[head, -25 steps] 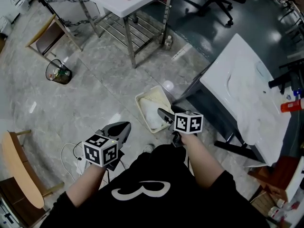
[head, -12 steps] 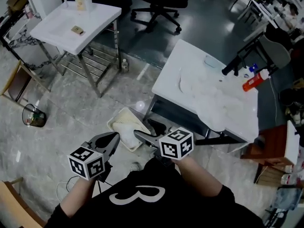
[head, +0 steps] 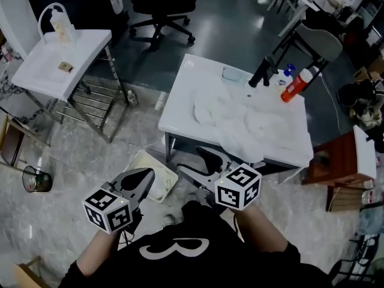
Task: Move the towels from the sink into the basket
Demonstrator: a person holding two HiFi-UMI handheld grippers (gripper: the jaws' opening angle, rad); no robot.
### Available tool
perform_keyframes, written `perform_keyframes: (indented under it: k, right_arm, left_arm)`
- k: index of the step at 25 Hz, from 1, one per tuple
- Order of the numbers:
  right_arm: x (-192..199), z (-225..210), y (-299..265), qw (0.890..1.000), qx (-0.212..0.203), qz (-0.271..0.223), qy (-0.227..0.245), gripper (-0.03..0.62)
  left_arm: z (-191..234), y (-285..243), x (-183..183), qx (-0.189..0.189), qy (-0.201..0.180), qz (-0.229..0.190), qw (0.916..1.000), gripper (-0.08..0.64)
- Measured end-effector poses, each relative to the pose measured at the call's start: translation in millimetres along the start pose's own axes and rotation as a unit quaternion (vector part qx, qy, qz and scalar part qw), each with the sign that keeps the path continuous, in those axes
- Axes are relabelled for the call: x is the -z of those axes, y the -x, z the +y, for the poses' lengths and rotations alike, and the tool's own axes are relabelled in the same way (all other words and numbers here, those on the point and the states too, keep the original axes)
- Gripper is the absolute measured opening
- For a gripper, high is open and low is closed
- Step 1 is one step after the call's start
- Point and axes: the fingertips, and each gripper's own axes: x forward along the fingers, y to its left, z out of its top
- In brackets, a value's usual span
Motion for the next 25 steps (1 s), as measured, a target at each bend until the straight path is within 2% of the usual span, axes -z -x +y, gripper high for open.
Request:
perform_keyframes:
  k: [4,9,13,17,20,25]
  right_arm:
    - [-15.7,-43.2,19.9,0.999,0.040,-0.007,0.016,0.319]
    - [-31.6,-97.4,35.8,0.997,0.066,0.001,0.026,0.336]
    - [-34.9,-143.3,44.5,0.994,0.094,0.026,0.042,0.347]
    - [-33.0,-197.0,47.5,0.993,0.109,0.041,0.012,0.348]
    - [-28.0,-233.3,44.9,0.990,0.121,0.068,0.020,0.348]
    - [-4.1,-275.8,28.4,0.980,0.115,0.147,0.069,0.401]
  left_arm:
    - [-4.4,-35.3,-9.7,0.009,0.013,0.013,0.9998,0.005]
    - [-13.7,-81.9,-30.6,0.014,0.002,0.021,0.9997,0.005]
    - [-23.7,-115.3,-46.7,0.019,-0.010,0.029,0.9993,0.005]
    - [-26.1,-144.2,-58.7,0.016,-0.012,0.029,0.9994,0.005]
    - [-25.0,-160.4,-64.8,0.005,-0.012,0.027,0.9996,0.005]
    - [-22.3,-182.0,-69.8,-0.016,-0.010,0.021,0.9996,0.005]
